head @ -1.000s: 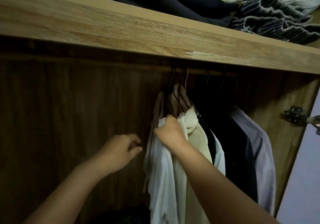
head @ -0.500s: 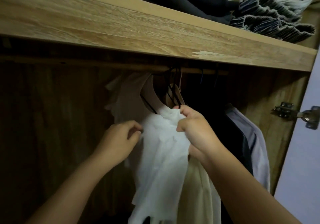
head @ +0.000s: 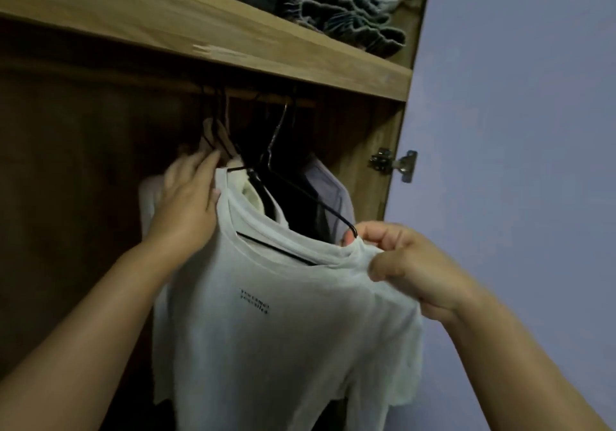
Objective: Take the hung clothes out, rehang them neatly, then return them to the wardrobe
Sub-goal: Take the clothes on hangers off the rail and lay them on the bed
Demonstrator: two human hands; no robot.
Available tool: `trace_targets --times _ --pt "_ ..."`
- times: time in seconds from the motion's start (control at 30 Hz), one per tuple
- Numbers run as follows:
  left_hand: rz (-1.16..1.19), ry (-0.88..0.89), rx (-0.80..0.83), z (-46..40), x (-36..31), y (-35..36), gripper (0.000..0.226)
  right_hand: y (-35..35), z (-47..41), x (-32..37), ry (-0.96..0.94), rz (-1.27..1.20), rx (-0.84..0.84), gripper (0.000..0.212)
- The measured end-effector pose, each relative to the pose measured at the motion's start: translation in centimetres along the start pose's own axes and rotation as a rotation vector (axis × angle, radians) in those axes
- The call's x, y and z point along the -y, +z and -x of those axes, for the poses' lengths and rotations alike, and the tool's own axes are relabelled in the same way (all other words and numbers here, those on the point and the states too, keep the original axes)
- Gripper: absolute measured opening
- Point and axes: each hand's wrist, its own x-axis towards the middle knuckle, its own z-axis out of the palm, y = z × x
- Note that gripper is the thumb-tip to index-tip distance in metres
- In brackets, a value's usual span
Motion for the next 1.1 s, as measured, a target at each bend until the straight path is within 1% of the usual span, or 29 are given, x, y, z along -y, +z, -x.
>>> trace_targets --times 0.1,0.2,0.23,0.3,0.33,0.4,0.43,0.47,0.53,0.57,0.6,0.73,0.9,1.03,1.1 --pt "-0.012 0.152 0.052 1.6 -4.1 1.1 0.027 -2.8 5.7 -0.5 0.047 0.064 -0.062 0.042" --pt "0.122 0.264 0.105 4.3 -9.0 2.2 0.017 -5.5 12.2 -0.6 0.089 0.2 -0.162 0.043" --pt "0.183 0.274 0.127 5.5 -10.6 2.7 0.016 -6.3 14.3 -0.7 0.102 0.273 -0.223 0.045" --pt "0.322 0.266 0.168 7.9 -13.9 3.7 0.016 -7.6 18.5 -0.8 0.145 0.455 -0.392 0.042" --pt "0.385 0.26 0.179 9.1 -15.5 4.3 0.017 -8.2 20.5 -0.8 0.164 0.564 -0.473 0.038" --pt "0.481 0.254 0.175 11.5 -18.8 5.4 0.02 -9.1 24.4 -1.0 0.21 0.795 -0.576 0.026" --pt "0.515 0.256 0.173 12.6 -20.4 5.9 0.022 -9.5 26.3 -1.2 0.251 0.878 -0.614 0.018" --pt "0.546 0.26 0.181 13.7 -22.1 6.3 0.026 -9.7 28.2 -1.1 0.299 0.93 -0.659 0.014" --pt "0.622 0.273 0.226 15.5 -25.5 7.3 0.026 -9.8 31.7 -1.2 0.358 0.96 -0.778 0.034" --pt "0.659 0.278 0.257 16.3 -27.1 7.7 0.024 -9.9 33.3 -1.3 0.372 0.973 -0.858 0.041" --pt "0.694 0.286 0.289 17.0 -28.7 8.2 0.024 -9.9 34.9 -1.3 0.391 1.007 -0.937 0.044" --pt "0.844 0.34 0.441 19.8 -34.4 10.0 0.029 -10.3 40.8 -2.6 0.475 1.137 -1.191 0.044" --pt "0.973 0.506 0.584 22.8 -42.1 12.6 0.015 -10.2 47.6 -3.2 0.602 1.143 -1.432 0.043" --pt "1.053 0.62 0.74 26.0 -48.8 14.3 0.025 -9.0 52.7 -2.7 0.74 1.169 -1.613 0.039" --pt "1.099 0.677 0.822 28.0 -51.9 14.8 0.024 -8.0 55.1 -2.4 0.806 1.167 -1.703 0.041"
